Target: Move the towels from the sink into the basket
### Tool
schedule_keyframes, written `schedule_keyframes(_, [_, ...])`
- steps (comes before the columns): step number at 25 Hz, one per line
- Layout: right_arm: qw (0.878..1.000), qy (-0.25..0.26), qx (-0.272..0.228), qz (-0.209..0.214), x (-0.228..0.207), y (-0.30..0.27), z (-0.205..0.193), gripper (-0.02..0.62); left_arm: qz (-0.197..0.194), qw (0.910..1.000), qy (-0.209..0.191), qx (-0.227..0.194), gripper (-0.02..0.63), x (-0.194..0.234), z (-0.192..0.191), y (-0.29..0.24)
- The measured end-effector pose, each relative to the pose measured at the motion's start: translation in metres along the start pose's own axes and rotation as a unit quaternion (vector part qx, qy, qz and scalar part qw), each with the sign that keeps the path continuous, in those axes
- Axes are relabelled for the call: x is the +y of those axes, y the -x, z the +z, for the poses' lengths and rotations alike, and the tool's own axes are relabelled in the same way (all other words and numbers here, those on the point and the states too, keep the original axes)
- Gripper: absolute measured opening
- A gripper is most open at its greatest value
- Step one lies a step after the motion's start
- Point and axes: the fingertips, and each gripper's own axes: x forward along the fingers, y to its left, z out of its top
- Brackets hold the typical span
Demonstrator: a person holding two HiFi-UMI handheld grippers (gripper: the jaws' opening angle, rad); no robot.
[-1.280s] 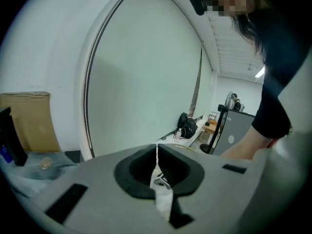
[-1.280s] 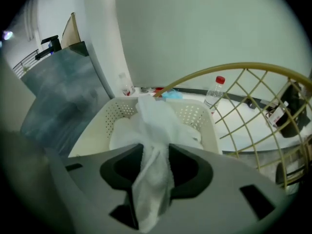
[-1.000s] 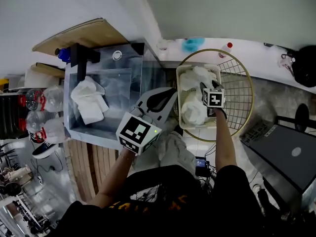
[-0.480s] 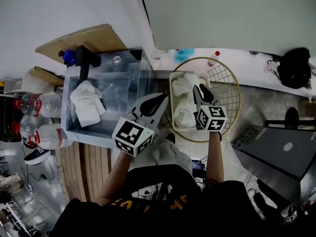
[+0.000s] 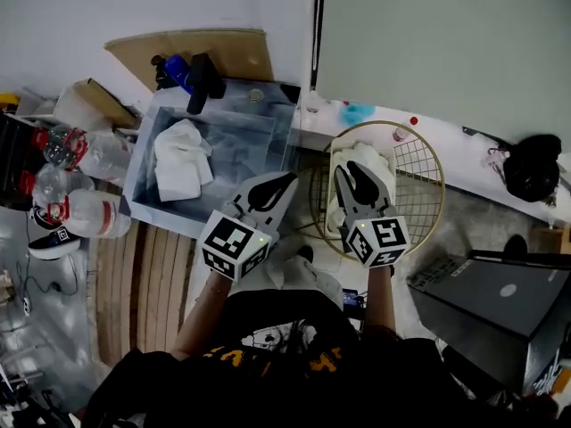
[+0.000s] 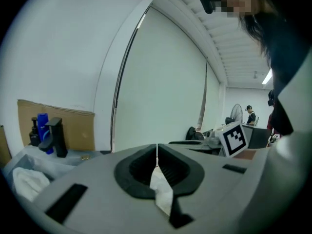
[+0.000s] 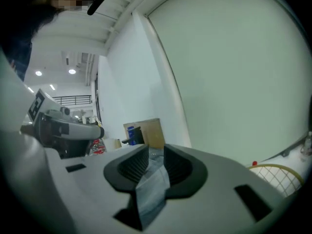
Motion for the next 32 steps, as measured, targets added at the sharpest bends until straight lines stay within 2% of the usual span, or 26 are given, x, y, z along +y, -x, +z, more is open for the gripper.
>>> schedule_keyframes(8, [0.997, 0.033, -0.012, 0.069, 0.117, -0.044, 0.027, 0.095, 0.039, 0.9989, 0.014, -0.023, 0.011, 0.066, 0.002, 0.081])
schedule_keyframes(17, [0.987, 0.070, 0.024, 0.141, 0.241, -0.138, 0.004, 0.116, 0.084, 0.9960, 0.011, -0.027, 0.011, 0.171, -0.011, 0.162])
schedule_keyframes(26, [0.958, 0.157, 0.101, 0.217, 0.334, -0.243, -0.055, 0.259, 0.140, 0.9892, 0.041, -0.018, 0.011, 0.269, -0.045, 0.238])
schedule_keyframes(29, [0.947, 0.182, 0.144, 0.221, 0.345, -0.280, -0.088, 0.285, 0.158, 0.9859, 0.051, -0.017, 0.011, 0.293, -0.053, 0.260])
schedule_keyframes(32, [0.936, 0.212, 0.194, 0.205, 0.345, -0.315, -0.127, 0.320, 0.175, 0.9825, 0.060, -0.017, 0.011, 0.311, -0.061, 0.280])
